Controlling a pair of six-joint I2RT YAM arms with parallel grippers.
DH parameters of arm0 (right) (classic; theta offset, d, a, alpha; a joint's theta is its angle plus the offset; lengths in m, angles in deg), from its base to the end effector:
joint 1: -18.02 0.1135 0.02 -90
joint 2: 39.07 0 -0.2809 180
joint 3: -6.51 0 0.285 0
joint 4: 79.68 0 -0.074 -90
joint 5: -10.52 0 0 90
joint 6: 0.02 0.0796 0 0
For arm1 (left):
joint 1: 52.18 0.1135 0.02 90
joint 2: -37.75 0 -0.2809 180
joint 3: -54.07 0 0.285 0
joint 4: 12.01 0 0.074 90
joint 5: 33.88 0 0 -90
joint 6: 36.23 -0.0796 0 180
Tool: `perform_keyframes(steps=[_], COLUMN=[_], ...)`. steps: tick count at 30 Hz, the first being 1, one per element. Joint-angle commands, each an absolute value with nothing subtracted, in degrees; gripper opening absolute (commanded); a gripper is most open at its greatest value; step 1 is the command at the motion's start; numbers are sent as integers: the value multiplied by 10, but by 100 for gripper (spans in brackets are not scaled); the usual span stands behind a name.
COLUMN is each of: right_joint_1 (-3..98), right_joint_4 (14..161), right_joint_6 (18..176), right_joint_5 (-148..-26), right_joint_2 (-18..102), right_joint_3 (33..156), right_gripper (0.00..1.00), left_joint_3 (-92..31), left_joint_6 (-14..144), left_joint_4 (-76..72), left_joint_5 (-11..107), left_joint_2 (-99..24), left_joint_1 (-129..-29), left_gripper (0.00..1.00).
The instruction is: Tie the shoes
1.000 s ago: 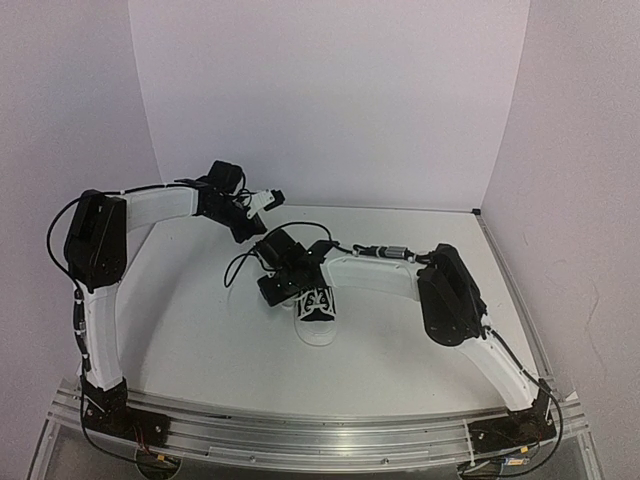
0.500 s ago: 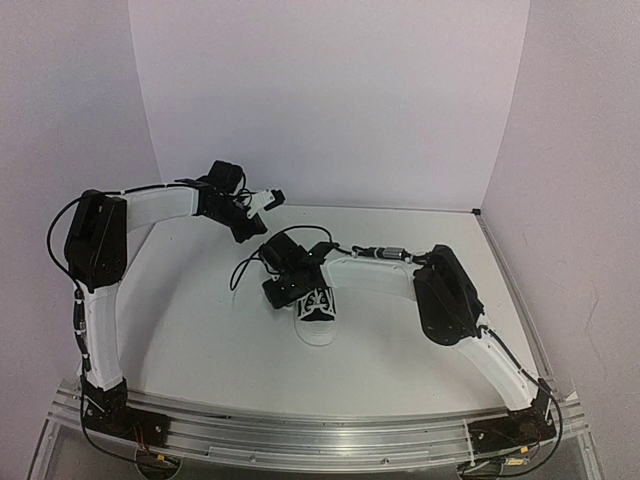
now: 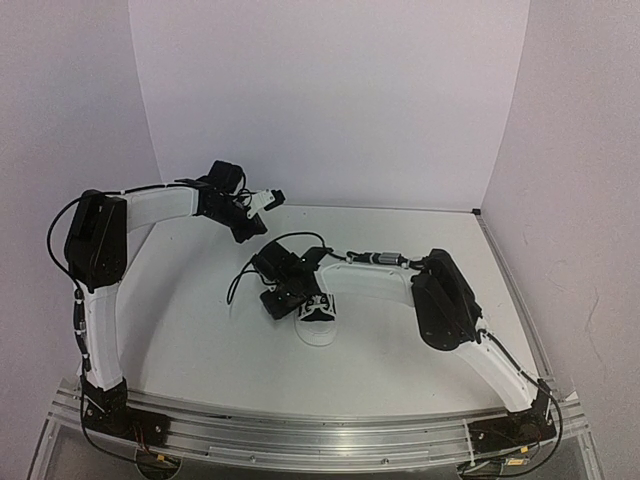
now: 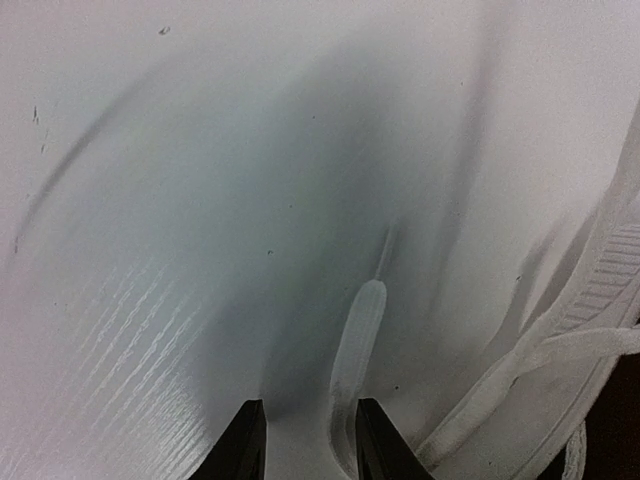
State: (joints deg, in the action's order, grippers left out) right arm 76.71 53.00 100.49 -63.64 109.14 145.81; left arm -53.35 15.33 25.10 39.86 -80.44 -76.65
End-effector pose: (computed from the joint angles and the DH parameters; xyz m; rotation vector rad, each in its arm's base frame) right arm 0.3428 0.5219 0.0922 -0.9245 2.3265 0.1447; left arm 0.4764 -0.2413 0.1963 1.3486 1.9547 -0.2252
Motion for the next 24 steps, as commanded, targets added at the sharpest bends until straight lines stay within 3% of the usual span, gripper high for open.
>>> perform_keyframes(steps=[1,8,13,19,24], right_joint_1=[776,760,758,762,768], right_joint_4=[394,332,302,309,389], right_joint_6=[1034,1110,1134,1096,1049], right_joint_5=[-645,-669,-703,-736,-822], right_joint_2=[1122,1150,1209,1174,1061], right_joint_3=[1458,1534,1577,1572,1521], right_gripper=[33,30,0,0,0], left_joint_3=[-553,-561,-557,-554,-550], left_joint_6=[164,166,167,164,160], left_joint_4=[238,243,243,248,266], left_joint_5=[400,398,397,397,399], left_joint_2=[-802,-802,-794,-788,-781], left_joint_1=[-768,-769,-770,-770,-770], left_gripper=[0,0,0,0,0])
